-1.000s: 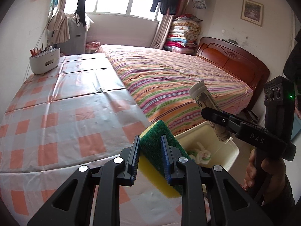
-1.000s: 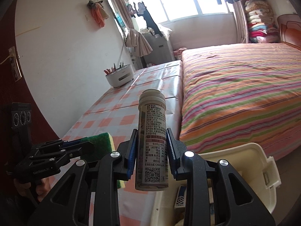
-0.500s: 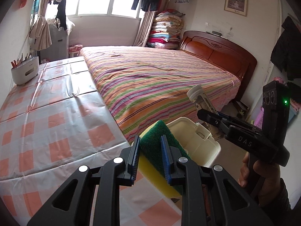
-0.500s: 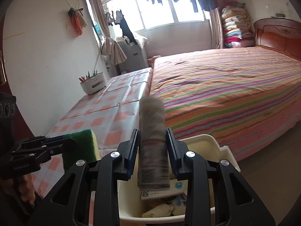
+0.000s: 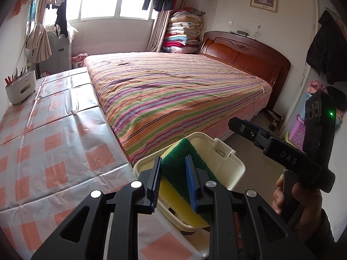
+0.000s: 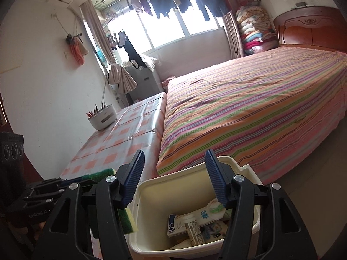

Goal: Collect trash

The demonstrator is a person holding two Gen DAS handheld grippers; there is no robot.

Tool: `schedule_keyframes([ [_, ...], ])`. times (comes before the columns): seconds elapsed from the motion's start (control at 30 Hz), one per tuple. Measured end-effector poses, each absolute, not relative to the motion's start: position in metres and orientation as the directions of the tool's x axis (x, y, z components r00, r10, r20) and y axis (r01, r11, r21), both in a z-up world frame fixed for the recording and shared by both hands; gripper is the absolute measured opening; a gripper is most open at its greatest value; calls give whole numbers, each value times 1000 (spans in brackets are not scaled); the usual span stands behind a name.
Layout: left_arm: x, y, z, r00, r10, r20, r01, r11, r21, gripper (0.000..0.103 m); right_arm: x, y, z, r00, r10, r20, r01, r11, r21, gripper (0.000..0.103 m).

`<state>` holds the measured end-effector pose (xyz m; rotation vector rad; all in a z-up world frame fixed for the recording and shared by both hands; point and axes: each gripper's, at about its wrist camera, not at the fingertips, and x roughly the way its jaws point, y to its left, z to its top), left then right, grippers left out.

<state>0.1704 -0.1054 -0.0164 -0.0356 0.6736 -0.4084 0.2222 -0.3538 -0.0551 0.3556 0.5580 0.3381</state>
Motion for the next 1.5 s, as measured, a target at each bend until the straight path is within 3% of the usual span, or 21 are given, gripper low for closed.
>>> schedule_keyframes([
  [0.23, 177, -122, -19, 684, -401, -609, 389, 907, -160, 24, 224, -361, -62, 808, 407, -427, -192, 866, 463, 60],
  [0.3, 180, -126, -19, 683, -415, -600, 402, 901, -166, 25, 224, -361, -64, 807, 408, -427, -189, 863, 469, 65],
  [0.4, 182, -132, -23, 677, -431, -596, 421, 892, -167, 32, 223, -365, -68, 814, 397, -425, -174, 863, 474, 68],
  [0.47, 182, -135, -26, 682, -419, -599, 414, 897, -157, 61, 220, -366, -69, 817, 393, -422, -168, 862, 478, 71],
  [0.53, 178, -136, -27, 700, -399, -593, 397, 907, -142, 72, 216, -368, -71, 823, 383, -420, -156, 863, 481, 72],
  [0.63, 172, -135, -24, 708, -375, -598, 387, 915, -115, 74, 206, -369, -73, 831, 366, -419, -138, 865, 482, 82],
  [0.97, 126, -105, -2, 783, -234, -576, 253, 966, -49, 74, 165, -343, -65, 857, 270, -439, -46, 889, 456, 95],
  [1.23, 81, -59, -8, 822, -54, -567, 106, 993, 59, 74, 103, -285, -35, 876, 206, -437, -66, 947, 315, 96],
  [1.5, 54, -8, -12, 807, 14, -590, 6, 999, 33, 74, 84, -258, -34, 871, 185, -455, -72, 964, 255, 96],
])
